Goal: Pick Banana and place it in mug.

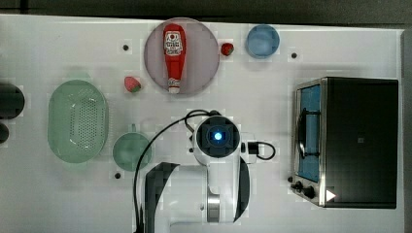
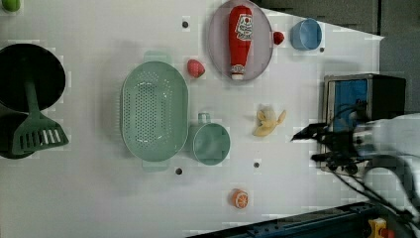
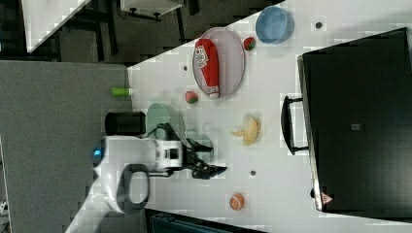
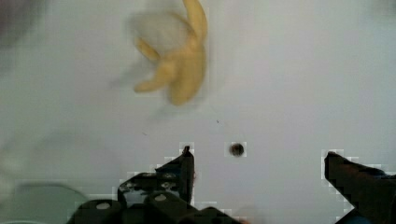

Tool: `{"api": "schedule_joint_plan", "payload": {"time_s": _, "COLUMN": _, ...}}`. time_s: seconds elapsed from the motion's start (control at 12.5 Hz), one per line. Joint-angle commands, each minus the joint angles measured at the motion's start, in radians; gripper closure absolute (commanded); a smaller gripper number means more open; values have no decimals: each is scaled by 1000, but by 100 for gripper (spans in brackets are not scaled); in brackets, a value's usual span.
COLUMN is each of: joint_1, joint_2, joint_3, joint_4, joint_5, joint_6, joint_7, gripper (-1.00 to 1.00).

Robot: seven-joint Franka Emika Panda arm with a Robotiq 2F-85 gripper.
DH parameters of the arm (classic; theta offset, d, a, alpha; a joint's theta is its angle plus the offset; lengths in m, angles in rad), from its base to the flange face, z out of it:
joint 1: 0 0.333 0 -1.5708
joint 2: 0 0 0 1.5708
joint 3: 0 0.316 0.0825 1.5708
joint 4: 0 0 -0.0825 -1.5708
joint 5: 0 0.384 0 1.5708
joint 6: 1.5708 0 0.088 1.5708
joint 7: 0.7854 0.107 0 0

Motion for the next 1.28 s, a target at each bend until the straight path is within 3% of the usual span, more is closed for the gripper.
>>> {"api": "schedule_joint_plan", "payload": {"time_s": 0.08, "joint_1": -18, "joint_2": -22, "joint_3": -35, "joint_4": -19, "joint_5": 11, "joint_6": 125, "joint_7": -252, "gripper": -100}}
{"api": "schedule_joint_plan", "payload": {"time_s": 0.4, "joint_1": -18, "joint_2": 133, "joint_3": -61, "joint_4": -16, "joint_5": 11, "joint_6": 279, "joint_7": -550, "gripper": -100}}
{"api": "schedule_joint_plan", "payload": {"time_s": 0.88, "joint_1": -15, "joint_2": 360, "joint_3": -58, "joint_4": -7, "joint_5": 12, "joint_6": 544, "joint_7": -568, "gripper": -100}}
{"api": "schedule_joint_plan", "payload": {"time_s": 1.28, "joint_1": -14, "joint_2": 429, "joint_3": -39, "joint_4": -9, "joint_5": 14, "joint_6": 608, "joint_7": -559, "gripper": -93}}
